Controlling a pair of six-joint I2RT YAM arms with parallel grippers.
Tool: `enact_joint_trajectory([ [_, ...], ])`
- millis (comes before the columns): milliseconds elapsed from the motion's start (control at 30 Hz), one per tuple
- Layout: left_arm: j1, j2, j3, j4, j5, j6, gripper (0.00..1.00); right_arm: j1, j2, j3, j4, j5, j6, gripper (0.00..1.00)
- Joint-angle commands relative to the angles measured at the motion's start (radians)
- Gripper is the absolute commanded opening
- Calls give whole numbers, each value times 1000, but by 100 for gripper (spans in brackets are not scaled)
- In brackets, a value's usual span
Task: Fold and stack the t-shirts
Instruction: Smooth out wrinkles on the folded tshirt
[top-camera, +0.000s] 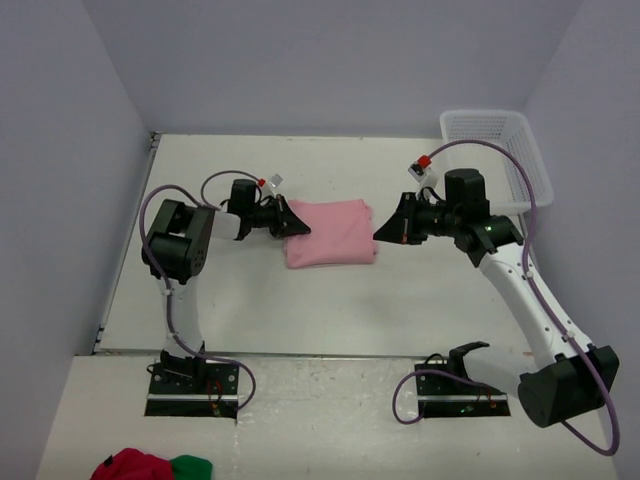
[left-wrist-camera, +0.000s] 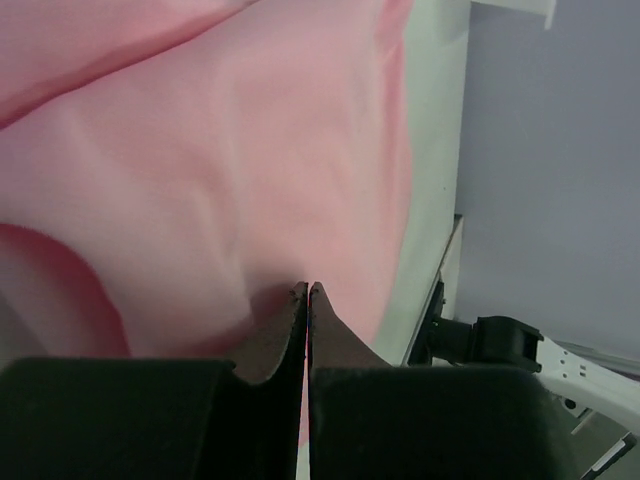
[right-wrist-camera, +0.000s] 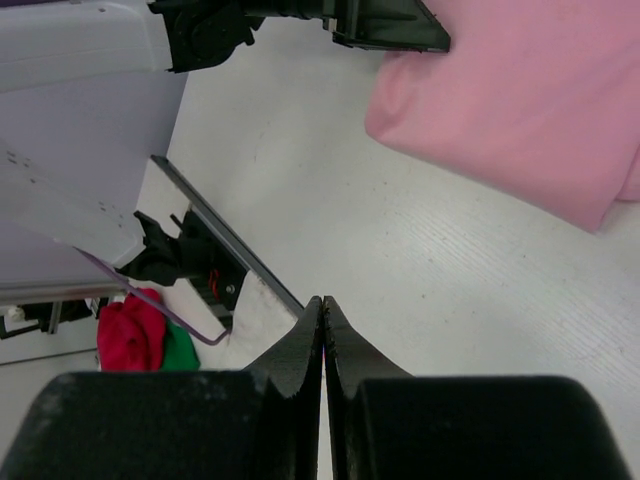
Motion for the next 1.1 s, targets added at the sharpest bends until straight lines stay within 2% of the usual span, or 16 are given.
enact_joint_trajectory([
  [0, 13, 39, 4, 2, -28, 7, 0, 6, -30, 35, -7, 20, -19, 0],
  [200, 47, 125, -125, 131, -12, -2, 0, 6, -7, 26, 15, -6, -9, 0],
  [333, 53, 156, -138, 162, 2, 7, 0, 6, 4, 10, 30, -21, -5, 0],
  [467, 50, 109, -90, 101, 10, 41, 0, 6, 9, 12, 30, -29, -8, 0],
  [633, 32, -57, 2, -41, -38, 136, 0, 6, 12, 25, 32, -38, -6, 0],
  [700, 25, -129, 43, -85, -71, 154, 13, 9, 15, 30, 29, -41, -6, 0],
  [800, 24, -206, 77, -107, -87, 168, 21, 13, 19, 42, 24, -41, -9, 0],
  [833, 21, -221, 85, -107, -79, 165, 28, 15, 19, 48, 16, -40, -12, 0],
  [867, 21, -235, 97, -120, -71, 163, 42, 15, 19, 53, 13, -39, -19, 0],
  [933, 21, -270, 112, -168, -85, 173, 48, 15, 18, 64, 1, -32, -20, 0],
  [1033, 21, -292, 143, -349, -175, 229, 57, 15, 10, 67, 3, -32, -19, 0],
  [1067, 22, -290, 152, -443, -212, 243, 63, 15, 6, 67, 4, -38, -19, 0],
])
